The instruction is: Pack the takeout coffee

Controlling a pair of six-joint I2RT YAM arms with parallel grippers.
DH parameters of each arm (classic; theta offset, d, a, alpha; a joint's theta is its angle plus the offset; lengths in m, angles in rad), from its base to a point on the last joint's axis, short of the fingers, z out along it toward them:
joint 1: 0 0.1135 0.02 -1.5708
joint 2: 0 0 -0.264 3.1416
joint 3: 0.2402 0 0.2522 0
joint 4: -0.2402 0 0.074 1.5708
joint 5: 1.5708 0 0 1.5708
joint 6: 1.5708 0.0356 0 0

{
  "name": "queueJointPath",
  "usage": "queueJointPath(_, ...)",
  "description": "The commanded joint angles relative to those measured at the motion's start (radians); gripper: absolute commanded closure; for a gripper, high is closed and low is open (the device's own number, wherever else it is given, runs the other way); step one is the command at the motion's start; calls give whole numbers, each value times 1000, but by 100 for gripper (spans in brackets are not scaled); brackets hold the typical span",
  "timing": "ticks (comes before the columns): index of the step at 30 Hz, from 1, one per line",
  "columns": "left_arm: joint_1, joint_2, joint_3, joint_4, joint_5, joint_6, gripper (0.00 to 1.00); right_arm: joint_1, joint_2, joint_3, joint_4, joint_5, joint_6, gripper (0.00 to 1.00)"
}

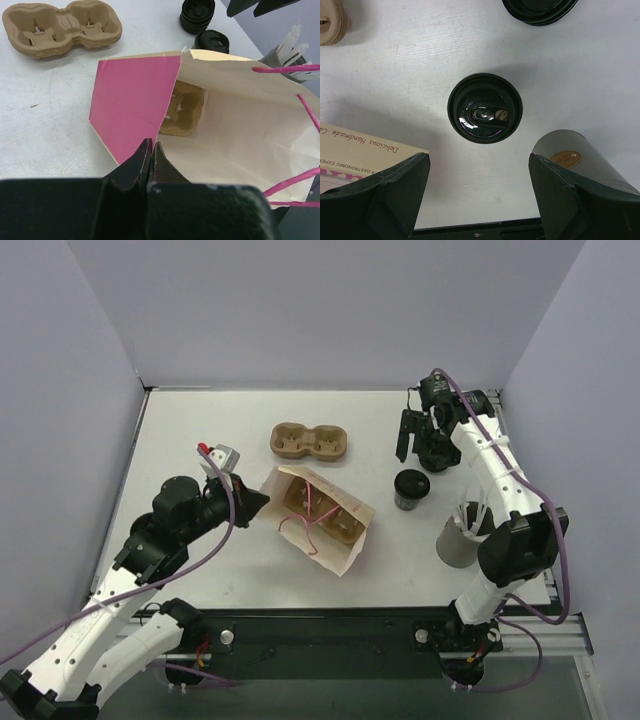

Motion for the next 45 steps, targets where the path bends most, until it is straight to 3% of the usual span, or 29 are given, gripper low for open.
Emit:
queueJointPath(1,-3,-48,13,51,-22,0,100,-8,2,11,-40,-10,-31,18)
queueJointPath(22,-3,-133,33,-130,-22,-55,100,-34,93,-115,54,-26,-32,20)
queueJointPath(36,-3,-149,13,-132,-11,-110,100,-32,97,-210,149,-11,20,19)
queueJointPath(45,-3,-124,19,-119,-2,-126,100,-34,103,-216,155,-8,0,29)
